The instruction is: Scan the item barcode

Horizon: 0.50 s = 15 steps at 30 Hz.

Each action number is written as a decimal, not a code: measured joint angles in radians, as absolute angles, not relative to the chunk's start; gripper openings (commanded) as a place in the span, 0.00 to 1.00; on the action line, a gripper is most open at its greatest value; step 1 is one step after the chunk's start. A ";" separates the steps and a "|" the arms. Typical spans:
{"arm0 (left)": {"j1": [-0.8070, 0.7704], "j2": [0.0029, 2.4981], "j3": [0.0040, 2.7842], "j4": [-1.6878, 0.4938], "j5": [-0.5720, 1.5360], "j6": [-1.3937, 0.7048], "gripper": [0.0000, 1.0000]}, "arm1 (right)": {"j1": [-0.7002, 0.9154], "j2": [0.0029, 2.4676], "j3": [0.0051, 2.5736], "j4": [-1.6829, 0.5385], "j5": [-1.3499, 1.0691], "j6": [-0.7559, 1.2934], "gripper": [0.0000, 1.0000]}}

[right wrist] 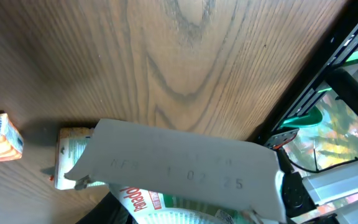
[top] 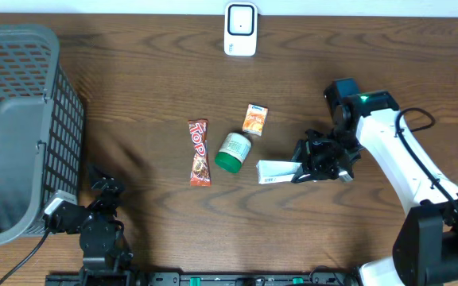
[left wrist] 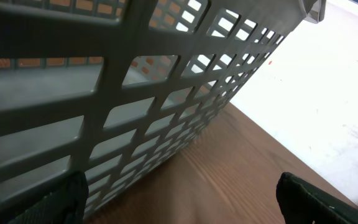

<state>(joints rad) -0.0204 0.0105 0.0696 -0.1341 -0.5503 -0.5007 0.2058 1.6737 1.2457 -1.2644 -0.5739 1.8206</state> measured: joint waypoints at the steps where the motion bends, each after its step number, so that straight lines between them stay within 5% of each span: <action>1: -0.020 0.010 0.070 -0.134 -0.550 -0.501 0.97 | 0.206 1.674 1.246 -1.263 -0.575 1.821 0.35; 15: -0.020 0.010 0.070 -0.134 -0.550 -0.501 0.97 | 0.192 1.675 1.246 -1.230 -0.596 1.787 0.32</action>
<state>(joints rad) -0.0204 0.0105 0.0696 -0.1341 -0.5503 -0.5007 0.1921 1.6749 1.2457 -1.2297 -0.5961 1.7866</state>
